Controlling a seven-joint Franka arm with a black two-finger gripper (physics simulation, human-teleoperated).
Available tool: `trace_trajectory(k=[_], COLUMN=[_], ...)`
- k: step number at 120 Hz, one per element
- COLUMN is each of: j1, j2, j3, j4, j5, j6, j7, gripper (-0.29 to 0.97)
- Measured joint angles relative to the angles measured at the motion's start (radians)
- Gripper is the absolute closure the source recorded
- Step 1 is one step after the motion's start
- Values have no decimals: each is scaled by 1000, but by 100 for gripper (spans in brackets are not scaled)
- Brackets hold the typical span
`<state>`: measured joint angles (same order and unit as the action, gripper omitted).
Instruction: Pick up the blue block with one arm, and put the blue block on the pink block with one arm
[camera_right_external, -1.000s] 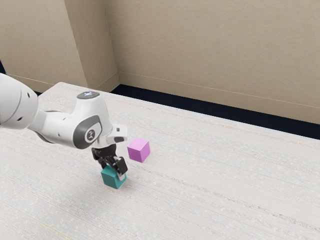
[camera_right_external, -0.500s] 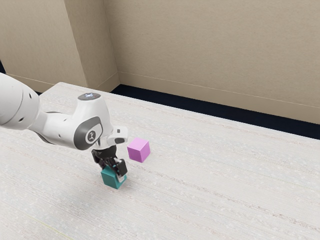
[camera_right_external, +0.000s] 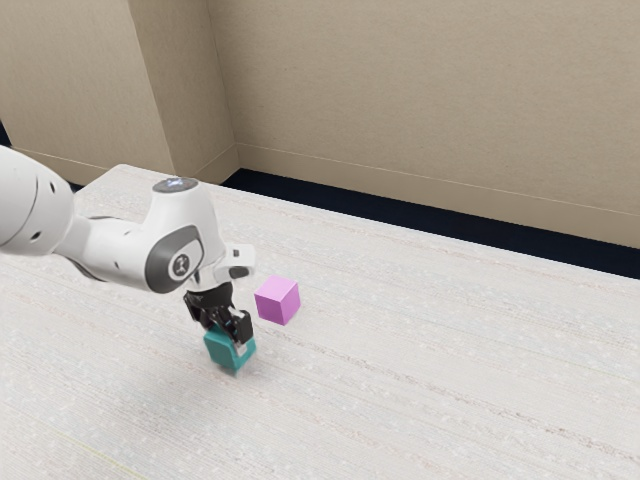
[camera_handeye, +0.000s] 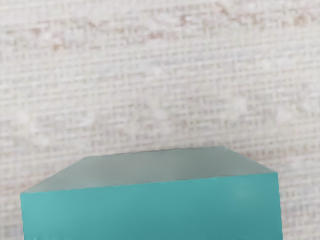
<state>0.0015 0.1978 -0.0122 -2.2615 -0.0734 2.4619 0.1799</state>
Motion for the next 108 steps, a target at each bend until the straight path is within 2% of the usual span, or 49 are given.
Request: trace_trajectory(k=[25, 53, 94, 108], j1=[0, 0, 2, 2], j2=[-29, -17, 181, 231], j3=[0, -1, 13, 19], j4=[6, 127, 494, 568], j5=[6, 10, 9, 9], j6=[-8, -96, -324, -378], j7=[-8, -29, -90, -106], gripper=[29, 30, 30, 30])
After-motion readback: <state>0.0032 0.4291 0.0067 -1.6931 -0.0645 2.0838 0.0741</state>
